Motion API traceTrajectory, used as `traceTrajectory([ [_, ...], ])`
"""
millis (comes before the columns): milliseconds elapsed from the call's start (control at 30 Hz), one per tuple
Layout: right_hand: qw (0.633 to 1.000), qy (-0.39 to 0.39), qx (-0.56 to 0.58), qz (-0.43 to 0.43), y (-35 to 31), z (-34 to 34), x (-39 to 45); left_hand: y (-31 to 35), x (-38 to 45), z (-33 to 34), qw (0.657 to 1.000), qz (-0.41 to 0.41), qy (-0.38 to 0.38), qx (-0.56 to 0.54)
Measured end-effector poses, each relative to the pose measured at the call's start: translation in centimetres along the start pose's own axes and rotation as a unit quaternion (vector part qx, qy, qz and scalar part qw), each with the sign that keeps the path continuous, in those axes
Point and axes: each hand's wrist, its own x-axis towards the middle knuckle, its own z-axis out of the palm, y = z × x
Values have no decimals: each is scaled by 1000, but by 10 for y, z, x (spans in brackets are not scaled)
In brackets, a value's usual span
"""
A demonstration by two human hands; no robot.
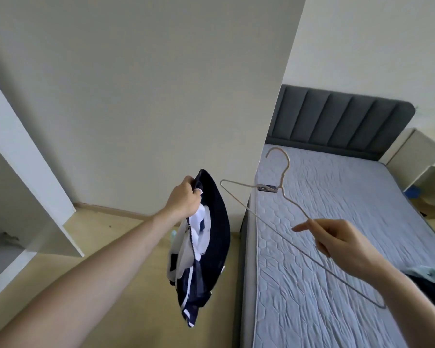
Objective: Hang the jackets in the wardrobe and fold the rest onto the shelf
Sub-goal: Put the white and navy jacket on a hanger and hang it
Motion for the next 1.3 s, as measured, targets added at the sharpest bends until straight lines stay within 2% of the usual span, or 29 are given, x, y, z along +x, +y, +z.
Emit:
traceTrajectory([
  [267, 999, -40, -8, 1, -22, -6, -12, 0, 18, -4, 997, -22, -16, 71],
  [500, 999, -39, -9, -3, -34, -12, -16, 6, 26, -14, 995, -30, -8, 96],
  [867, 999, -34, 0, -3, -41, -8, -22, 7, 26, -29, 996, -62, -13, 60],
  [1000, 999, -34, -13, -4, -36, 6, -17, 26, 16, -28, 999, -25, -26, 15],
  [1167, 998, -61, -20, 1, -23, 42, 6, 69, -7, -26, 993, 64, -76, -57],
  [1300, 999, -48, 22, 0, -16, 61, 23, 96, -23, -27, 975, 117, -154, -106],
])
